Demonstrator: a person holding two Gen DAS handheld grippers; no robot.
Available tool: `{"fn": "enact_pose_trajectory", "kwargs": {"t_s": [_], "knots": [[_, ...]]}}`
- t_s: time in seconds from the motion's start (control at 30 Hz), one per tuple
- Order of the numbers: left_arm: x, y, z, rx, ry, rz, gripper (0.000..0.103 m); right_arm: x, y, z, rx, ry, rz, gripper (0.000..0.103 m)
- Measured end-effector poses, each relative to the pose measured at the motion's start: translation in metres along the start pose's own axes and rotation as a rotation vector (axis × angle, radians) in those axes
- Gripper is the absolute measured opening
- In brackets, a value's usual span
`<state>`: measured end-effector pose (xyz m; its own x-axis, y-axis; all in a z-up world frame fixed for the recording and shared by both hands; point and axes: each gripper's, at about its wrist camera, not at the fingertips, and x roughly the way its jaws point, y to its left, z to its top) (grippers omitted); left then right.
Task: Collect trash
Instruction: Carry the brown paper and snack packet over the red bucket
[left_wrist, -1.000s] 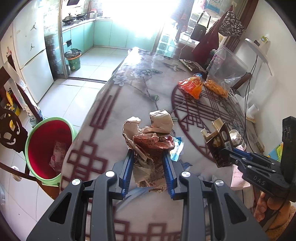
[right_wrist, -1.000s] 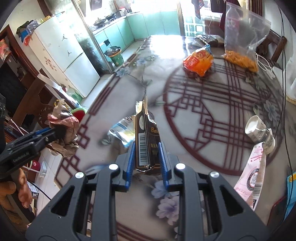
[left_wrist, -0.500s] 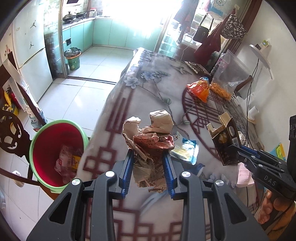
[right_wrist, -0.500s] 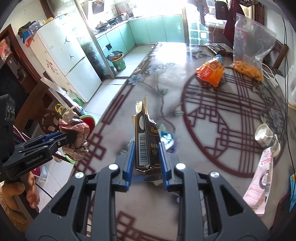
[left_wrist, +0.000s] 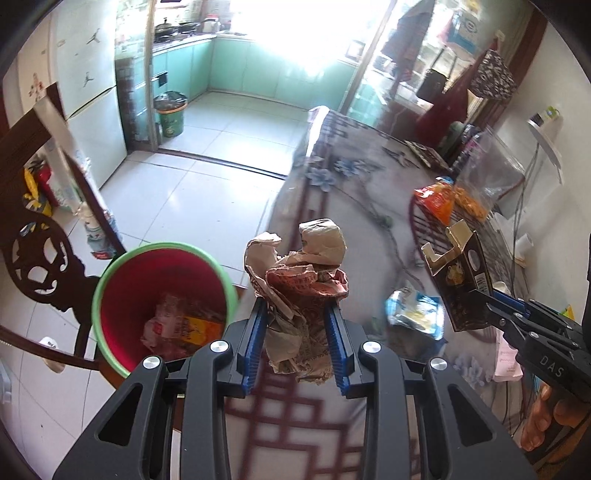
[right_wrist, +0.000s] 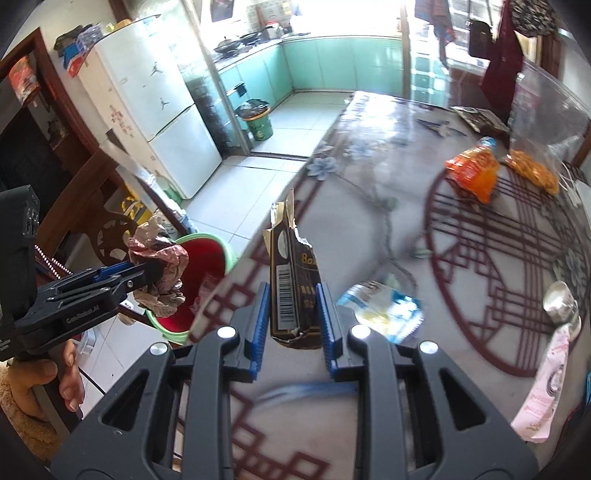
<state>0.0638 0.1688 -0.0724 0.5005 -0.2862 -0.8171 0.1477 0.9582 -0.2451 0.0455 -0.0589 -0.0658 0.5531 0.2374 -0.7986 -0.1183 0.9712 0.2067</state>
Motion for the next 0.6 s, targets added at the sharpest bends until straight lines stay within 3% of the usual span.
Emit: {"fn": "enact_pose_trajectory", "kwargs": {"t_s": [0.6], "knots": [[0.009, 0.080, 0.001, -0.121, 0.022, 0.061, 0.030, 0.038, 0.087, 0.018, -0.141, 0.047, 0.085, 0.025]]}}
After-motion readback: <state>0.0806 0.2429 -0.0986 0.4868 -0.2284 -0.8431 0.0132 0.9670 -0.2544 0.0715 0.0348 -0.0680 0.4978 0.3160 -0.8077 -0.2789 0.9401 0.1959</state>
